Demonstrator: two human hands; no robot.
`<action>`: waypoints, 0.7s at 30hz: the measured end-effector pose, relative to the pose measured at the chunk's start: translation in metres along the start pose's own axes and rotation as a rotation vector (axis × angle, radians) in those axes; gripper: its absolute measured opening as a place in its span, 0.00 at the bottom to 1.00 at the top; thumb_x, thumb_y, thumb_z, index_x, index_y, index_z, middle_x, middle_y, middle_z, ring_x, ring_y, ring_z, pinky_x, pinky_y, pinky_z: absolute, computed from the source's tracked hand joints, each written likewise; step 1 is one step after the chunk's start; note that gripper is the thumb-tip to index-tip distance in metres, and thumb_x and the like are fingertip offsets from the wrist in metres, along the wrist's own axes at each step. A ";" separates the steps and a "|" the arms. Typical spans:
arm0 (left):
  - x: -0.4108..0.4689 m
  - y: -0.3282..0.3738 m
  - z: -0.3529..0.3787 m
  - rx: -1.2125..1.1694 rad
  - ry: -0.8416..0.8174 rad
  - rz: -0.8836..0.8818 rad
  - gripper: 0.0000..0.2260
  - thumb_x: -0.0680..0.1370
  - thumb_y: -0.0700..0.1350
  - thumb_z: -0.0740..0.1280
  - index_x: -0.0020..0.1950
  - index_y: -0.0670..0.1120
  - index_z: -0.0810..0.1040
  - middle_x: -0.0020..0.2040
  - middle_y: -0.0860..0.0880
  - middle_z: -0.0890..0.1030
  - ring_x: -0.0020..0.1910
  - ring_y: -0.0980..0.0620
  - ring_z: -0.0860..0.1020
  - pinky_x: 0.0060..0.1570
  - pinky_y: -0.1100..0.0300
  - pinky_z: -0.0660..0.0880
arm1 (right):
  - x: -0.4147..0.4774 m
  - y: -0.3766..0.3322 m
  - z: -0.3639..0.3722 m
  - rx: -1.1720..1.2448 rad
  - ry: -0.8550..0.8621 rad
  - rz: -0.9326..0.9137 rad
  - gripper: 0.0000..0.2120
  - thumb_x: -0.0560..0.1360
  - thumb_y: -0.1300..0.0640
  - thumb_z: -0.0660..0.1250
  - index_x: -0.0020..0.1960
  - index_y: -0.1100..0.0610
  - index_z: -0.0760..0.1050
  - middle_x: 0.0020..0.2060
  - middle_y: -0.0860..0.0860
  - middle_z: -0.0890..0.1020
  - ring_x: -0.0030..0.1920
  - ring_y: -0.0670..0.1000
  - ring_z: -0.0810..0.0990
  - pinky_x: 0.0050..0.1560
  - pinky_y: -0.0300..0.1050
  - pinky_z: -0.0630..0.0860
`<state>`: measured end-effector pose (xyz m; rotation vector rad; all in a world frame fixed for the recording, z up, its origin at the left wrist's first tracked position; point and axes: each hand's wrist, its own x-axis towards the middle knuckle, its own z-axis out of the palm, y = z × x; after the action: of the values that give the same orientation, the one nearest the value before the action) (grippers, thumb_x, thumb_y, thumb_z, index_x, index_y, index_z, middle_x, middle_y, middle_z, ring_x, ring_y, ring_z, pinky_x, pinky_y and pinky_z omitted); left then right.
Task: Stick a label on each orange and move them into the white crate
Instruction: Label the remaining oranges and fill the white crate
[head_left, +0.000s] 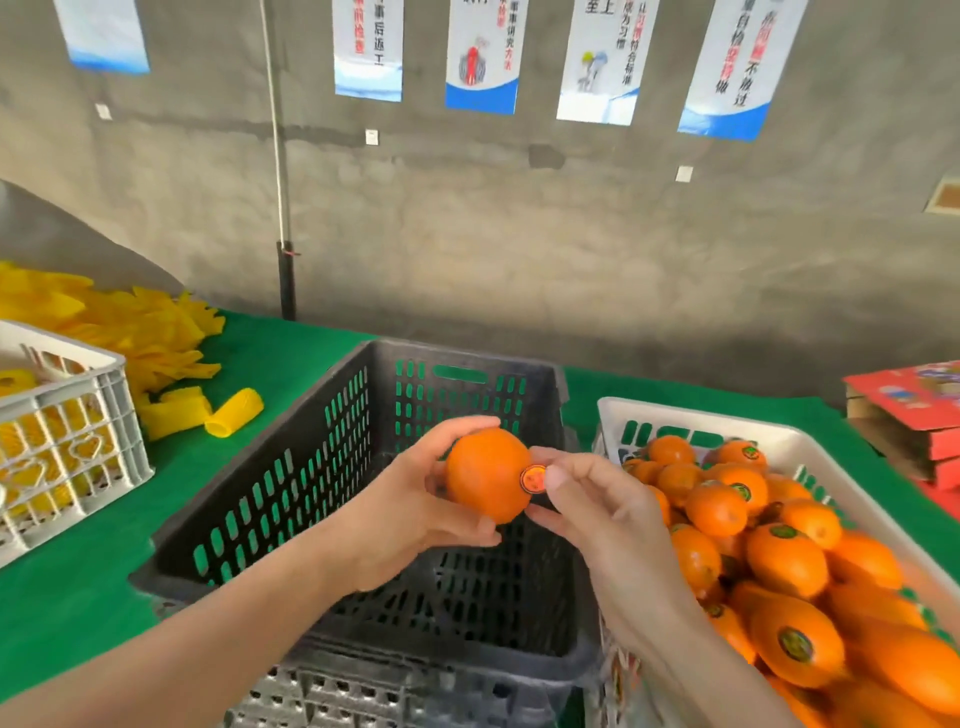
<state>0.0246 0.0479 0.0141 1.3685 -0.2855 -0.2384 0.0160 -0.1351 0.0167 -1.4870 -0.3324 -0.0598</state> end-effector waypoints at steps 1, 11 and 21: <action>-0.003 0.001 0.010 -0.069 -0.017 -0.029 0.35 0.65 0.24 0.70 0.61 0.58 0.77 0.60 0.39 0.76 0.50 0.38 0.81 0.45 0.53 0.79 | -0.005 -0.005 -0.005 -0.015 -0.008 0.001 0.09 0.71 0.53 0.67 0.45 0.57 0.80 0.49 0.44 0.84 0.51 0.45 0.82 0.52 0.46 0.79; -0.018 -0.006 0.117 -0.271 0.031 -0.135 0.18 0.70 0.50 0.67 0.60 0.55 0.78 0.58 0.42 0.78 0.43 0.42 0.82 0.37 0.53 0.80 | -0.064 -0.030 -0.066 -0.394 0.078 -0.195 0.03 0.76 0.59 0.67 0.43 0.55 0.76 0.43 0.51 0.80 0.48 0.50 0.78 0.52 0.51 0.77; -0.027 -0.044 0.186 -0.196 0.043 -0.192 0.13 0.70 0.50 0.66 0.53 0.57 0.81 0.57 0.44 0.79 0.42 0.44 0.82 0.36 0.53 0.78 | -0.120 -0.010 -0.123 -0.435 0.238 -0.259 0.12 0.72 0.59 0.72 0.51 0.47 0.73 0.43 0.45 0.77 0.45 0.44 0.77 0.38 0.35 0.76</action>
<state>-0.0631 -0.1240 0.0017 1.2054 -0.0915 -0.3865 -0.0788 -0.2765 -0.0106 -1.8350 -0.3297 -0.5405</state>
